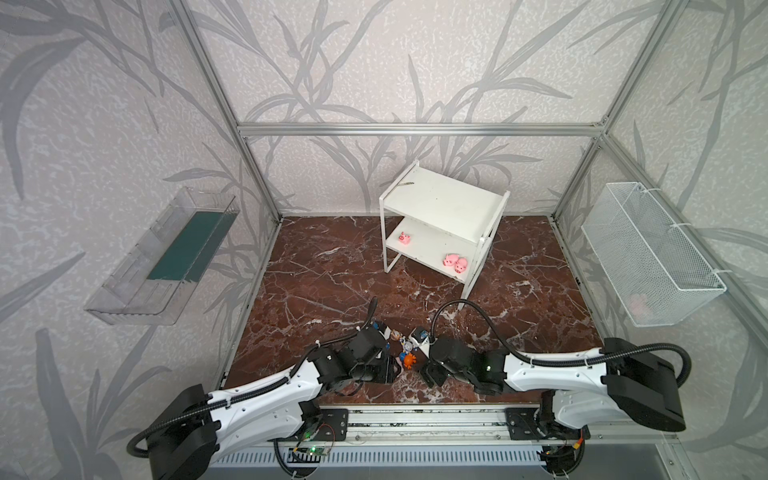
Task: Place and organize the plastic toys onto the shelf
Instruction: 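Lower the left gripper over the pink pig at the pile's near edge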
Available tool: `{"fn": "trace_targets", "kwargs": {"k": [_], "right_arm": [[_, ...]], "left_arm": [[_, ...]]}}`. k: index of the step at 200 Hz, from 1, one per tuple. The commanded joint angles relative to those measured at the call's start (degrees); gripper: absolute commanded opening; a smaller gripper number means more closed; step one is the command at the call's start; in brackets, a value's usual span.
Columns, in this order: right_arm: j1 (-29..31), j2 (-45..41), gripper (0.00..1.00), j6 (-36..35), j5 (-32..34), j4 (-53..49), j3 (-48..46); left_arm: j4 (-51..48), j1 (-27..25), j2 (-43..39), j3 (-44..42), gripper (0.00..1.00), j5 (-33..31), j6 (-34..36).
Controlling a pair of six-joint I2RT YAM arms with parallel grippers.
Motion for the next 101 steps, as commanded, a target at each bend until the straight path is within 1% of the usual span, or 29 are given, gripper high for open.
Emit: {"fn": "trace_targets", "kwargs": {"k": [1,8,34,55,69,82,101], "right_arm": [[-0.26,-2.36,0.80,-0.16,1.93,-1.68,-0.32],[-0.27,-2.94,0.80,-0.15,2.13,-1.95,-0.65],[-0.43,-4.75,0.80,-0.22,2.83,-1.93,-2.06],[-0.55,-5.87,0.80,-0.35,3.36,-2.28,-2.59],[-0.66,-6.44,0.80,-0.55,3.71,-2.31,-2.93],[-0.60,-6.59,0.80,-0.65,3.89,-2.05,-3.22],[-0.76,-6.46,0.80,-0.85,3.96,-1.80,-3.35]], "left_arm": [[2.15,-0.46,2.37,1.45,0.40,-0.25,-1.55],[2.08,-0.47,2.98,1.56,0.37,-0.86,-1.79],[3.18,-0.44,4.86,1.79,0.35,-2.81,-1.98],[3.61,-0.46,5.63,2.15,0.30,-3.86,-1.59],[3.65,-0.40,6.11,2.33,0.26,-4.04,-1.06],[3.76,-0.34,6.61,2.17,0.19,-4.60,-0.94],[4.78,-0.33,6.84,1.58,0.14,-5.19,-1.02]]}}
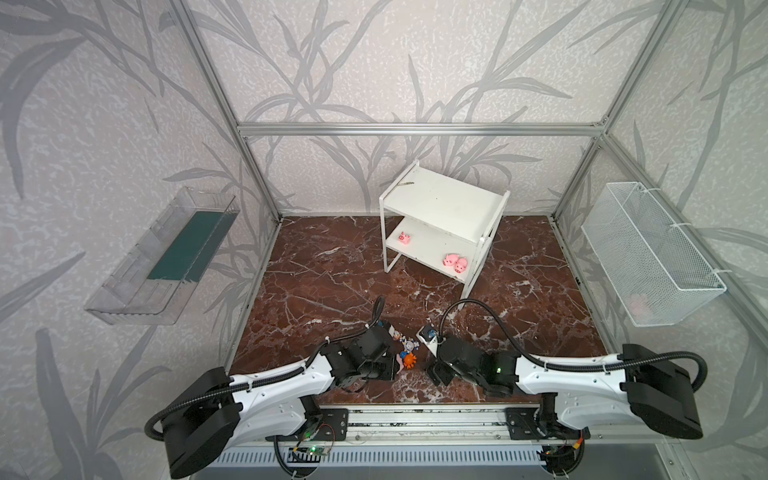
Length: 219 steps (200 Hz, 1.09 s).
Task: Place and organize the plastic toys onto the shelf
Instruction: 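Lower the left gripper over the pink pig at the pile's near edge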
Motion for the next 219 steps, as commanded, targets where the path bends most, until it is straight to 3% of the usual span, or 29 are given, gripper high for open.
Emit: {"fn": "trace_targets", "kwargs": {"k": [1,31,74,117,137,177,219], "right_arm": [[-0.29,-0.93,0.80,-0.68,1.28,-0.30,-0.64],[-0.32,-1.09,0.80,-0.99,1.34,-0.14,-0.84],[-0.44,-1.80,0.80,-1.17,1.60,0.45,-1.90],[-0.78,-2.05,0.80,-1.12,2.12,1.33,-2.70],[-0.79,-2.33,0.81,-0.95,2.21,2.51,-3.52],[-0.83,-3.43,0.81,-1.07,2.81,1.04,-3.67],[-1.06,-6.12,0.82,-0.65,3.67,0.16,-5.36]], "left_arm": [[0.73,0.12,0.70,0.47,0.14,-3.05,-0.15],[-1.01,0.10,0.44,1.24,0.08,-3.88,0.35],[-17.12,0.13,-3.92,6.45,0.01,-9.38,4.66],[-24.49,0.12,-4.47,10.33,0.00,-10.64,8.19],[-21.14,0.12,-3.41,10.46,0.13,-7.38,9.32],[-11.25,0.03,0.50,9.69,0.29,-2.94,6.04],[-7.55,-0.14,6.20,9.63,0.32,-1.64,4.86]]}}
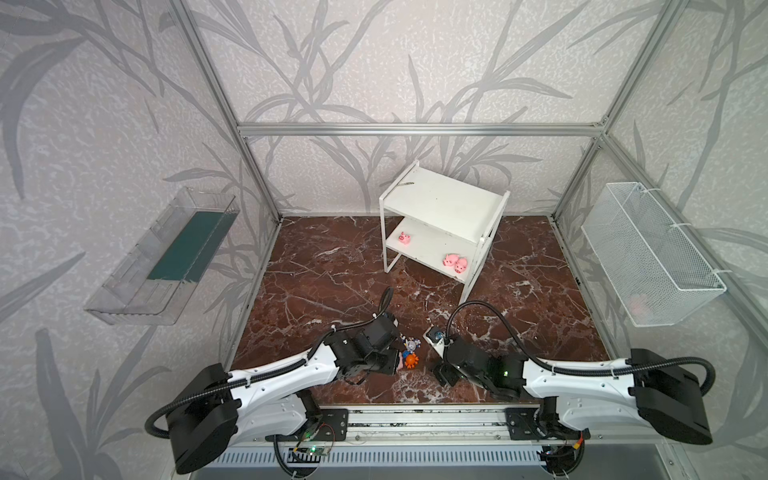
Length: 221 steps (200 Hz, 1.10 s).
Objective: Place and organize the plastic toys onto the shelf
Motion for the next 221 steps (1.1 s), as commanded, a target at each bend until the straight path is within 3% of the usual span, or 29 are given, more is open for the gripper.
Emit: {"fn": "trace_targets", "kwargs": {"k": [1,85,140,149,170,221], "right_arm": [[-0.46,-2.01,0.82,0.40,1.59,-0.81,-1.17],[-0.80,-4.68,0.82,0.88,2.40,-0.98,-3.24],[-1.12,-4.76,0.82,0.26,2.04,-0.51,-3.41],[-1.21,-4.85,0.82,0.15,2.04,-0.42,-3.46],[-1.35,-5.11,0.82,0.14,1.88,-0.42,-3.63],[-1.71,-4.99,0.82,-0.19,1.40,0.75,-4.07]], "left_arm": [[3.31,-0.14,2.96,0.45,0.32,1.16,-1.37],[4.00,-1.18,10.82,1.93,0.30,-1.37,-1.83],[2.56,-1.57,13.27,3.05,0.39,-2.47,-1.57],[1.72,-1.55,13.49,3.46,0.36,-2.93,-1.31],[-2.04,-1.57,12.88,4.74,0.17,-5.01,-0.69],[-14.93,-1.63,6.97,6.84,0.14,-9.93,2.81]]}}
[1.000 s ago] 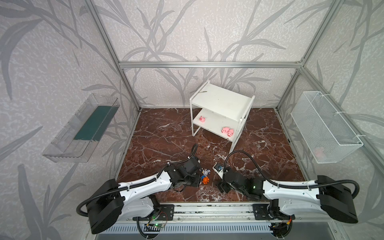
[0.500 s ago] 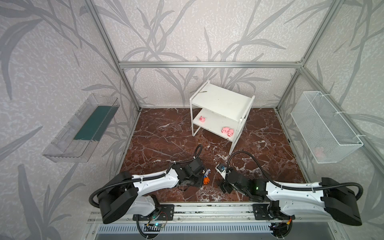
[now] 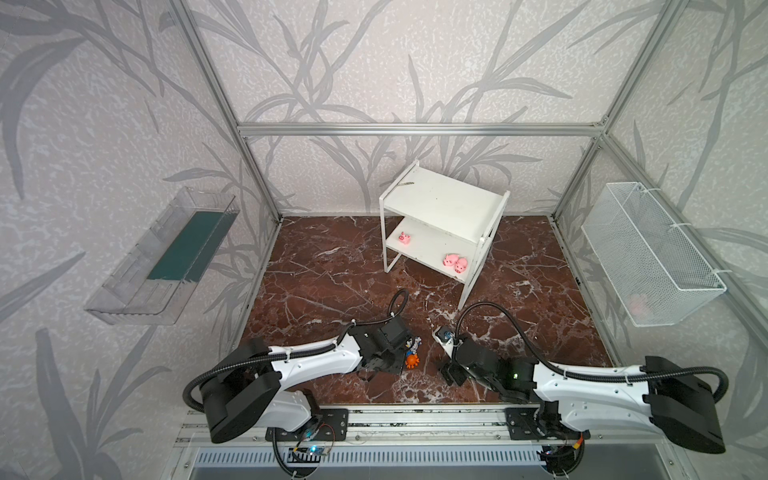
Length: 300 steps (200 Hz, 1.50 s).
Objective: Place and organize the plastic toys onto the shelf
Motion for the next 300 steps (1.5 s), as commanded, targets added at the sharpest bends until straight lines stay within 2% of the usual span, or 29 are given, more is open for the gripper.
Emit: {"fn": "trace_targets", "kwargs": {"k": [1,40,63,108,133,150,167,228,265,300], "right_arm": [[-0.43,-0.57,0.82,-0.20,0.13,1.55,-0.64],[-0.55,-0.03,0.82,-0.55,0.20,2.32,-0.65],[-0.61,-0.41,0.82,-0.40,0.49,1.94,-0.77],[-0.75,-3.13,0.83,-0.03,1.33,0.58,-1.96],[-0.84,-4.06,0.83,0.06,1.59,0.48,-2.38],[-0.99,-4.15,0.83,0.06,1.66,0.70,-2.49],[-1.08,-3.82,0.83,0.31,1.73,1.01,-2.62],[-1.04,-4.15,0.83,0.93,2.53,0.83,-3.01],[-1.00,-4.06,0.83,0.93,2.46,0.62,-2.92],[-1.05,-3.76,0.84,0.76,2.44,1.06,-2.84]], "left_arm": [[-10.89,-0.28,-3.02,2.76,0.14,-5.02,2.66],[-18.79,-2.21,-1.86,4.93,0.14,-11.08,5.00],[-19.37,-4.83,1.89,5.89,0.18,-13.92,3.71],[-18.02,-11.62,8.46,8.61,0.19,-15.99,2.22],[-17.13,-14.80,10.25,10.11,0.28,-15.58,1.15],[-17.32,-16.76,11.03,11.49,0.39,-15.79,0.59],[-17.12,-18.34,11.44,12.69,0.43,-15.43,0.36],[-15.59,-20.27,10.81,14.20,0.50,-14.00,-0.10],[-17.52,-20.19,6.93,14.09,0.60,-17.17,-2.03],[-18.95,-20.19,7.94,13.63,0.62,-18.48,-3.62]]}}
